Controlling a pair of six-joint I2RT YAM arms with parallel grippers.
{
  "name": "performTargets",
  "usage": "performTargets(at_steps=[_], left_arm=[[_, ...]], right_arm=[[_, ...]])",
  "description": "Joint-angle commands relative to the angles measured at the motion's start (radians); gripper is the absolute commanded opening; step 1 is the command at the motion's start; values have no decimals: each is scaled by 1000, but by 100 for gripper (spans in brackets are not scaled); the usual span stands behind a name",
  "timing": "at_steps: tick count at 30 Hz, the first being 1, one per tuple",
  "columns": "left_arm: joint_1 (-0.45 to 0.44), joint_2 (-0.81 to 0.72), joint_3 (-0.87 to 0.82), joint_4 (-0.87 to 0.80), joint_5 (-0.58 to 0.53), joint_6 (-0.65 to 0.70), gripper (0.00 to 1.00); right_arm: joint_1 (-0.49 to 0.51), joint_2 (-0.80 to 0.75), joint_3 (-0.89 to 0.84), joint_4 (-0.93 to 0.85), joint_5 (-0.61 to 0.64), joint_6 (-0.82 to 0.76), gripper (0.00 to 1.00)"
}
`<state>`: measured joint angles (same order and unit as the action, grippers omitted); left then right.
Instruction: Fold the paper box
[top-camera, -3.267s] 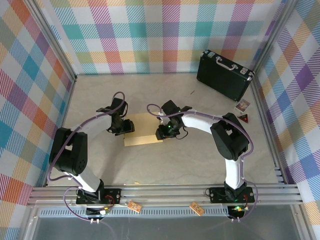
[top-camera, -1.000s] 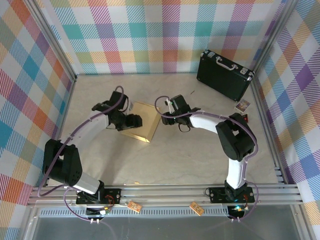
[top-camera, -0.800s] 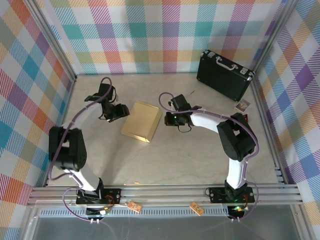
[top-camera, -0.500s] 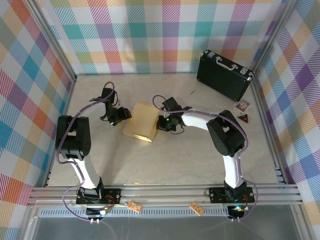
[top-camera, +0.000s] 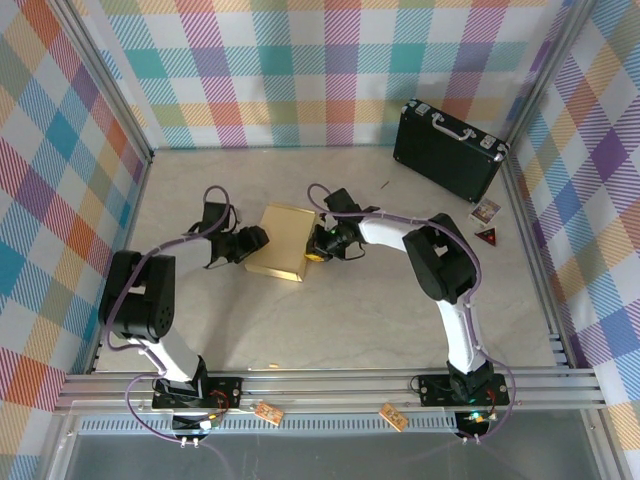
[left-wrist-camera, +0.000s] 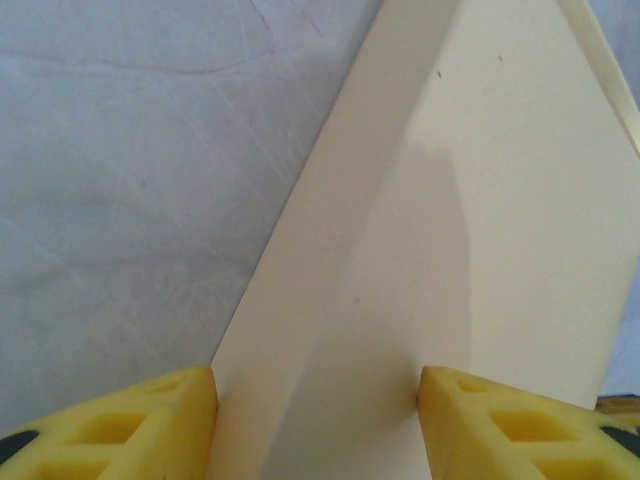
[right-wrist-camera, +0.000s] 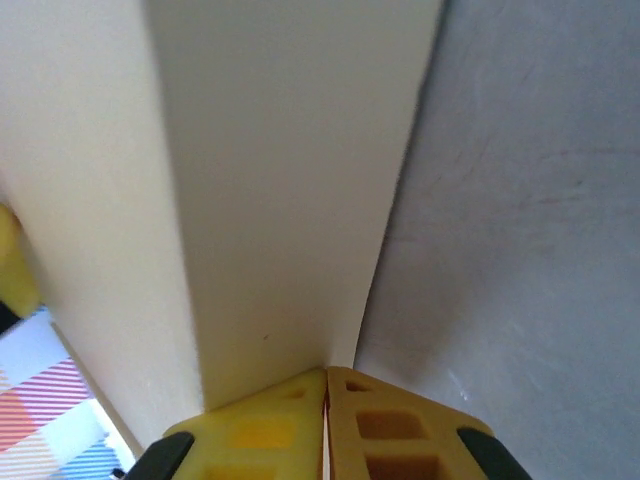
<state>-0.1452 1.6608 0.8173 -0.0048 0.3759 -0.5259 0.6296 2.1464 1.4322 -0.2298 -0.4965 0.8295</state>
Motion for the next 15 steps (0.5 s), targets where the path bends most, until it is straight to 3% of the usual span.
performTargets(at_steps=[1,5,7,10,13,15], left_arm=[[-116,-6,-131,76,305,-143,55],[-155,-54,-196,221,342,-250,55],[-184,-73,-186,210,330,-249,56],[-195,-98,-142,42,248,-155,56],[-189,-141,-93,-164,77,-43,57],[-174,-157,-80,-217,30,-14,57]], right_arm=[[54,18,-1,295,-187,74,11],[61,28,-8,350,-212,117,11],[68,32,-9,372,-227,128,11],[62,5,-17,313,-210,76,13],[35,-53,-21,115,-95,-55,15],[12,-85,-24,7,-20,-135,18]])
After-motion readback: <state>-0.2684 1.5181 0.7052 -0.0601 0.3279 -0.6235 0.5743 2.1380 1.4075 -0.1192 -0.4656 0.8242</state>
